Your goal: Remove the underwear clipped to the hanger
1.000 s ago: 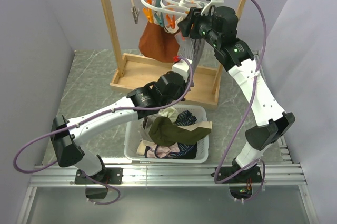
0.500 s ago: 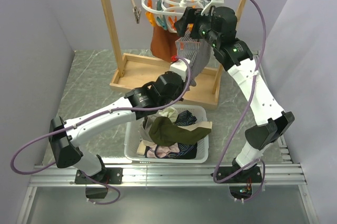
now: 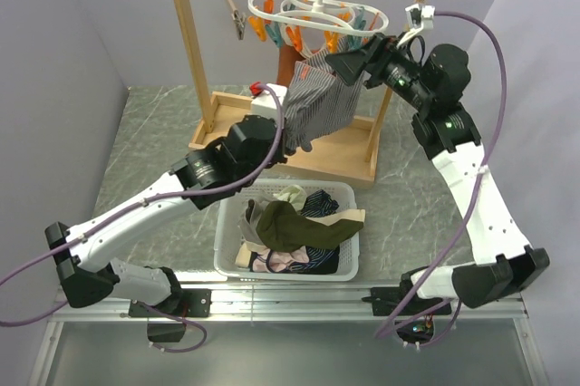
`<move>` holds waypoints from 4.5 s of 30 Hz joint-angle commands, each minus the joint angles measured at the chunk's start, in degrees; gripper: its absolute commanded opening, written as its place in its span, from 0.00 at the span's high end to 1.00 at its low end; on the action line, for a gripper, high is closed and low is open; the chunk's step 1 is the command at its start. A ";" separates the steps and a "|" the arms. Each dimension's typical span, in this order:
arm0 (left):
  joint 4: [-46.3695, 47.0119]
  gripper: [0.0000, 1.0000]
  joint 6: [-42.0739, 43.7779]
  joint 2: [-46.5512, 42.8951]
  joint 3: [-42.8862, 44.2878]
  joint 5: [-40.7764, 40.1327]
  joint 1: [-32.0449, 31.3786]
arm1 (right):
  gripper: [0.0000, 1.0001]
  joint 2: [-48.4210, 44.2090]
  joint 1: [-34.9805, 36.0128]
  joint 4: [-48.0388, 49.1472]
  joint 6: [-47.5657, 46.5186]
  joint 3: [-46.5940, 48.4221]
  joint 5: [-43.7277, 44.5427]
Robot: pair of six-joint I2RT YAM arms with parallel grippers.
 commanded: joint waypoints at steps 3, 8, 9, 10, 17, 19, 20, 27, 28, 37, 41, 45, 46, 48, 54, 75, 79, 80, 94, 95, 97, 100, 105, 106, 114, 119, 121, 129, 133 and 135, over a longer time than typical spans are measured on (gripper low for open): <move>-4.93 1.00 -3.10 -5.97 -1.08 -3.21 1.62 | 0.00 -6.43 -1.28 4.59 -1.06 -4.93 1.57; -9.59 1.00 -5.65 -10.36 -2.92 -4.79 2.76 | 0.00 -13.55 -3.56 13.73 -0.37 -12.77 4.14; -11.08 1.00 -6.00 -10.89 -3.10 -5.40 2.85 | 0.00 -13.81 -3.83 14.08 -0.02 -12.86 3.61; -11.96 1.00 -6.53 -11.33 -3.19 -5.76 3.11 | 0.00 -14.08 -4.18 14.00 0.34 -12.69 3.43; -17.85 1.00 -8.46 -15.29 -1.88 -7.78 3.38 | 0.00 -12.94 -5.94 10.57 -0.28 -12.77 6.16; -19.26 1.00 -9.08 -16.34 -1.44 -8.31 3.38 | 0.00 -12.24 -6.38 11.35 0.42 -13.38 5.19; -19.62 1.00 -9.25 -16.78 -1.26 -8.14 3.38 | 0.00 -12.06 -6.30 11.62 0.60 -13.65 4.40; -24.10 1.00 -13.47 -18.72 -1.96 -6.99 3.46 | 0.04 -7.85 -6.47 12.51 0.26 -12.78 -2.80; -24.71 1.00 -13.91 -19.16 -2.22 -6.99 3.38 | 0.04 -7.06 -6.47 11.81 0.08 -12.16 -6.29; -28.85 1.00 -20.59 -23.90 -5.73 -5.33 3.38 | 0.09 -3.19 -6.91 16.55 3.06 -12.95 -10.98; -25.26 1.00 -23.49 -25.13 -9.51 -1.12 3.46 | 0.11 -1.87 -7.00 18.22 4.03 -12.95 -11.52; -18.84 1.00 -24.63 -25.84 -12.24 5.30 3.38 | 0.14 0.32 -6.91 12.96 1.67 -9.62 -8.80; -17.61 1.00 -24.55 -25.84 -13.03 7.66 3.46 | 0.14 0.77 -7.00 12.59 1.57 -8.65 -8.79; -13.22 1.00 -24.11 -25.40 -14.26 10.48 3.38 | 0.14 1.47 -6.48 10.50 0.26 -7.77 -7.48; 1.37 1.00 -20.42 -16.63 -14.80 30.24 3.38 | 0.13 2.27 -5.07 6.53 -3.35 -5.22 -5.80; 2.45 1.00 -14.79 -0.44 -7.41 52.92 -0.40 | 0.11 5.34 -6.47 15.37 2.00 -4.25 -26.86; -0.37 1.00 -14.97 -3.15 -8.73 57.07 -0.40 | 0.10 7.10 -6.82 23.56 9.45 -4.33 -33.55; -0.89 1.00 -14.88 -4.30 -9.08 57.69 -0.40 | 0.10 7.27 -6.91 25.14 10.70 -4.25 -34.53; -4.23 1.00 -15.24 -18.11 -14.09 83.53 14.01 | 0.08 13.16 -8.05 52.48 32.32 -4.42 -40.87; -4.24 1.00 -15.15 -18.02 -14.70 83.88 14.01 | 0.08 13.43 -8.05 53.62 33.55 -4.25 -40.70; -3.98 1.00 -15.14 -18.28 -15.67 84.59 14.10 | 0.08 14.65 -8.05 55.04 34.79 -3.90 -40.78; -3.01 1.00 -15.50 -18.55 -16.73 85.29 14.10 | 0.09 15.88 -8.05 57.41 37.16 -3.55 -40.26; -2.92 1.00 -15.50 -17.93 -16.03 86.35 14.10 | 0.10 17.12 -7.70 56.20 36.56 -1.53 -39.03; -2.92 1.00 -15.50 -17.84 -15.94 86.52 14.10 | 0.11 17.29 -7.61 55.75 35.59 -1.26 -38.68; -2.66 1.00 -15.06 -16.53 -15.59 87.40 14.10 | 0.23 22.38 -6.82 63.82 43.03 1.46 -36.92; -2.57 1.00 -14.97 -16.35 -15.32 87.23 14.10 | 0.32 25.73 -6.82 71.90 49.99 3.92 -37.09; -2.48 1.00 -14.97 -16.26 -15.32 87.14 14.19 | 0.35 26.08 -6.65 72.18 50.35 4.28 -37.44; -2.48 1.00 -14.53 -15.56 -14.97 87.23 14.10 | 0.58 25.38 -6.47 72.71 50.44 3.05 -38.23; -2.57 1.00 -14.53 -15.73 -15.15 86.88 14.19 | 0.96 25.12 -6.56 72.27 49.74 3.05 -37.71; -2.57 1.00 -14.53 -15.82 -15.15 86.61 14.19 | 0.98 24.94 -6.65 71.13 49.03 3.13 -37.62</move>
